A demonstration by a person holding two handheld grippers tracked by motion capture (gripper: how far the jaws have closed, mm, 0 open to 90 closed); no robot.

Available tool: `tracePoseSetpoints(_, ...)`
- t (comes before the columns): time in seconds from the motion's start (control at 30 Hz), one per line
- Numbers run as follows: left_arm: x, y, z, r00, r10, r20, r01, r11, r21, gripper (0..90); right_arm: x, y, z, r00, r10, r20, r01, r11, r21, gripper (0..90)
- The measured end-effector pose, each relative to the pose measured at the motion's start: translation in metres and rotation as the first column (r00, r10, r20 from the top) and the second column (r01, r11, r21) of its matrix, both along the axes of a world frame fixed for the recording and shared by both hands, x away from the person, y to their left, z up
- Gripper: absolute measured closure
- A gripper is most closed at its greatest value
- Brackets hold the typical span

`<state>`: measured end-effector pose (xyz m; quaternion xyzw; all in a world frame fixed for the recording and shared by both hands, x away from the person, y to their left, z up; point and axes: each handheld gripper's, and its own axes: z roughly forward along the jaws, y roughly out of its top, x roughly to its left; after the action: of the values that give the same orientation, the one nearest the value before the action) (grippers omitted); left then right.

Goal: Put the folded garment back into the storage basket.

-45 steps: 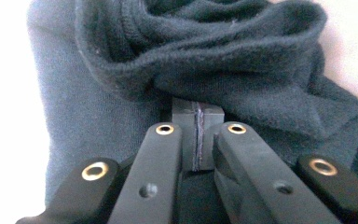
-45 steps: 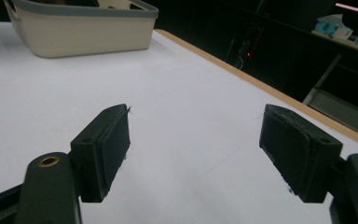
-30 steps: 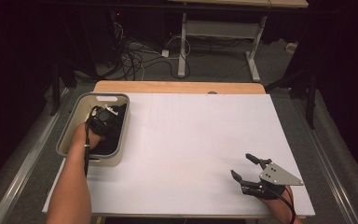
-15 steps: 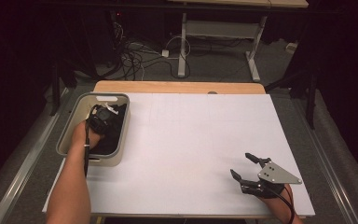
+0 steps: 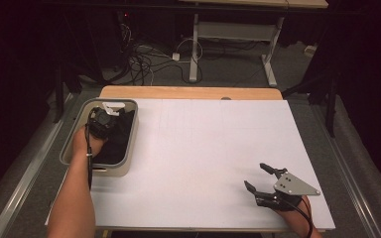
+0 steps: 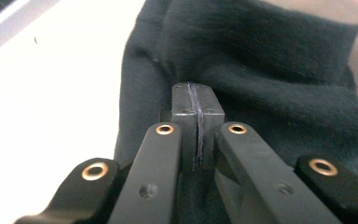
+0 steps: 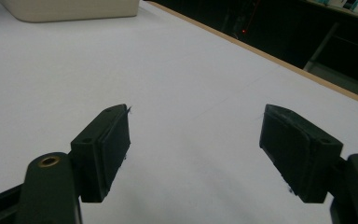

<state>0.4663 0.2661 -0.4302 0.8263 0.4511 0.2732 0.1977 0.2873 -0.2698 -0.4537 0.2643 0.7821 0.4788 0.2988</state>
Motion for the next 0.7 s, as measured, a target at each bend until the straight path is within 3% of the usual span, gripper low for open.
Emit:
tracePoseSetpoints(0.33, -0.006, 0.003, 0.010, 0.9963, 0.009, 0.086, -0.006, 0.9993, -0.036, 86.8, 0.000, 0.002, -0.001, 1.0000, -0.007, 0.001, 0.007, 1.000, -0.001, 24.9)
tracePoseSetpoints(0.7, -0.012, 0.004, 0.018, 0.9889, 0.018, 0.147, -0.010, 0.9985, -0.054, 86.7, 0.000, 0.003, -0.001, 1.0000, -0.004, 0.002, 0.004, 1.000, -0.006, 24.9)
